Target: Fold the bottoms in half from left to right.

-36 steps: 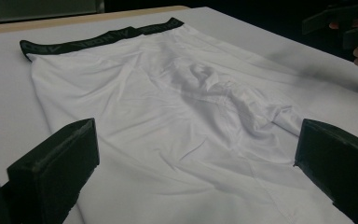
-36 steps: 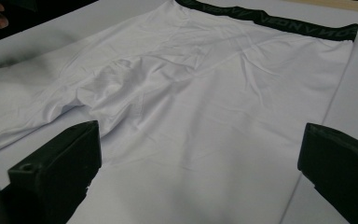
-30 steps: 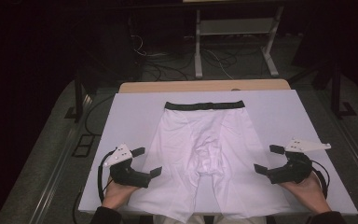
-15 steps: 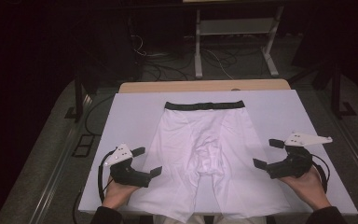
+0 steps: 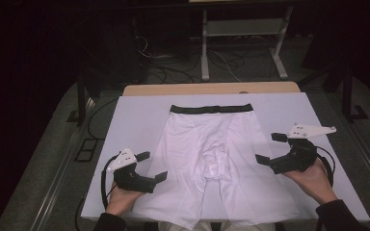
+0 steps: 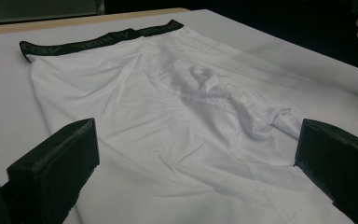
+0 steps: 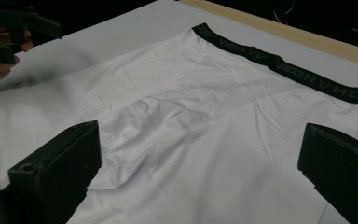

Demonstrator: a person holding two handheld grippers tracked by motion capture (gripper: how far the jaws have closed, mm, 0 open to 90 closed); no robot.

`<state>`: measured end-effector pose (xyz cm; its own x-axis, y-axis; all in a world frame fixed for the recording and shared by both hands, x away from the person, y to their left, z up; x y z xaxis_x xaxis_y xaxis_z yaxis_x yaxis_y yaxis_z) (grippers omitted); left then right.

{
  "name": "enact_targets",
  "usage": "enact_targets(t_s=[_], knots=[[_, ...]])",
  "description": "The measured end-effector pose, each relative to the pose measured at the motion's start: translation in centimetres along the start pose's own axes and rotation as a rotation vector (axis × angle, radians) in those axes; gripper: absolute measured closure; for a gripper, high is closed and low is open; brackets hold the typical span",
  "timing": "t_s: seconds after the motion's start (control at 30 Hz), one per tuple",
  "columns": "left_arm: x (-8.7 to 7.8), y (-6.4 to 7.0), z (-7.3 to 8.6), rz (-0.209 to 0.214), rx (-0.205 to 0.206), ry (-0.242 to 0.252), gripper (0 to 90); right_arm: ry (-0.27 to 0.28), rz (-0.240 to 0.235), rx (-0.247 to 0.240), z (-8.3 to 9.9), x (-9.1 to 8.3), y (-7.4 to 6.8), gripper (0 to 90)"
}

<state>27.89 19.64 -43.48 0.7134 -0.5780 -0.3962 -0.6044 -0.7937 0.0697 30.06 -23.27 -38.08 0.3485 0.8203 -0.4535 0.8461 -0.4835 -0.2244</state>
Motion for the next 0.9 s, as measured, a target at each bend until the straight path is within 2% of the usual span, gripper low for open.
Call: enact_targets(t_s=[0.2,0.37,0.9], knots=[[0.0,0.0,0.0,-0.001,-0.002,0.001,0.0,0.0,-0.016,-0.032,-2.0,1.0,-0.2,0.0],[0.0,0.0,0.0,0.002,-0.004,0.002,0.0,-0.013,-0.016,-0.048,-2.9,1.7,-0.1,0.0],[0.0,0.0,-0.1,0.006,0.0,0.004,0.0,-0.033,-0.024,-0.045,-4.6,4.0,1.2,0.0]])
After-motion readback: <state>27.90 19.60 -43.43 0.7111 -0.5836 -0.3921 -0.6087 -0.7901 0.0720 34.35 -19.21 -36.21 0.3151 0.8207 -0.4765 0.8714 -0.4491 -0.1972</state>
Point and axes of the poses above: each handheld gripper's, and its own axes: x roughly forward along the jaws, z roughly out of its underside, y roughly to its right, the point moved 3 cm from there along x, roughly forward along the jaws, and after that the axes turned 14 degrees about -z, right-handed, at the moved point
